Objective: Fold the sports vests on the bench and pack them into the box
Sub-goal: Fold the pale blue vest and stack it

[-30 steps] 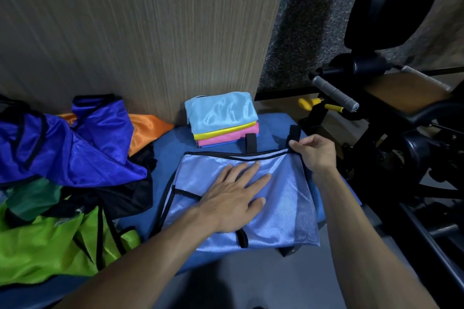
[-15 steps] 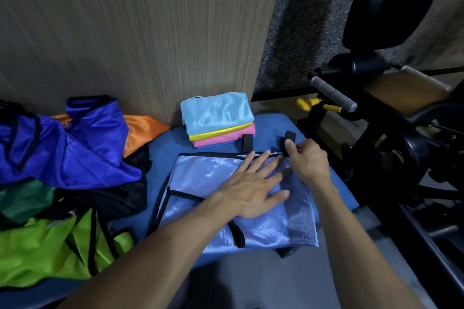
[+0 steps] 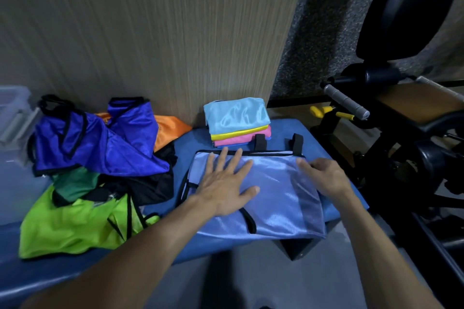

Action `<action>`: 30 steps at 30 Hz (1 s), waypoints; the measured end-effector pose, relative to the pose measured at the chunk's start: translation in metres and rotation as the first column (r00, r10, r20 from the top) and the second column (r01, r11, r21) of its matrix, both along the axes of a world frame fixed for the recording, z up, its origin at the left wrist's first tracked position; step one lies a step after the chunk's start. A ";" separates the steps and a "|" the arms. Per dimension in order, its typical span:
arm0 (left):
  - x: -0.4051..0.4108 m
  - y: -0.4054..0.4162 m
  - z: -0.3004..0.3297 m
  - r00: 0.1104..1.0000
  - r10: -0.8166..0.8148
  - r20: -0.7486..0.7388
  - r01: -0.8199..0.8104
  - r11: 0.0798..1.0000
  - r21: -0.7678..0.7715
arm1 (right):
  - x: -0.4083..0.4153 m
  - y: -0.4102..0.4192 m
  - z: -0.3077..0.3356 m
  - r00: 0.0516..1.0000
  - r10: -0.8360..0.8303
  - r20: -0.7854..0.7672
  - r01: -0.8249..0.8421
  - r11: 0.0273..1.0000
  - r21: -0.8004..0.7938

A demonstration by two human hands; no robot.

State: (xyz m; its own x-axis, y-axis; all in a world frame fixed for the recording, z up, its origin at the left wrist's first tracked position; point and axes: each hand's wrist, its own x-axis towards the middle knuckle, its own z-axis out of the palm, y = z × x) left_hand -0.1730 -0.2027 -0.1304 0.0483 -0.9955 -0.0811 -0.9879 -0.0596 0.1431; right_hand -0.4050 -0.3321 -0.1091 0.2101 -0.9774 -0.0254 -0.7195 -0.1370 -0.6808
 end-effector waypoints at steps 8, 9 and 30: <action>-0.023 0.005 -0.011 0.998 -0.062 -0.031 0.062 0.998 0.012 | -0.011 0.037 0.029 0.912 0.086 0.400 -0.254 0.886 0.389; -0.022 0.008 -0.009 0.996 -0.074 -0.049 0.074 0.997 0.005 | -0.009 0.043 0.036 0.896 0.074 0.439 -0.272 0.872 0.408; 0.100 0.047 0.029 0.201 0.321 -0.926 -0.358 0.903 0.235 | 0.196 0.140 0.042 0.826 0.483 0.291 -0.560 0.759 0.331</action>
State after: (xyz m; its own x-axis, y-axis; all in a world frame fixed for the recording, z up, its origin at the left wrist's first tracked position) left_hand -0.0728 -0.1557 -0.1012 0.2927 -0.9070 -0.3029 -0.0467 -0.3300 0.9428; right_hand -0.2094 -0.1920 -0.0668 0.7226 -0.6296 -0.2852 -0.4761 -0.1541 -0.8658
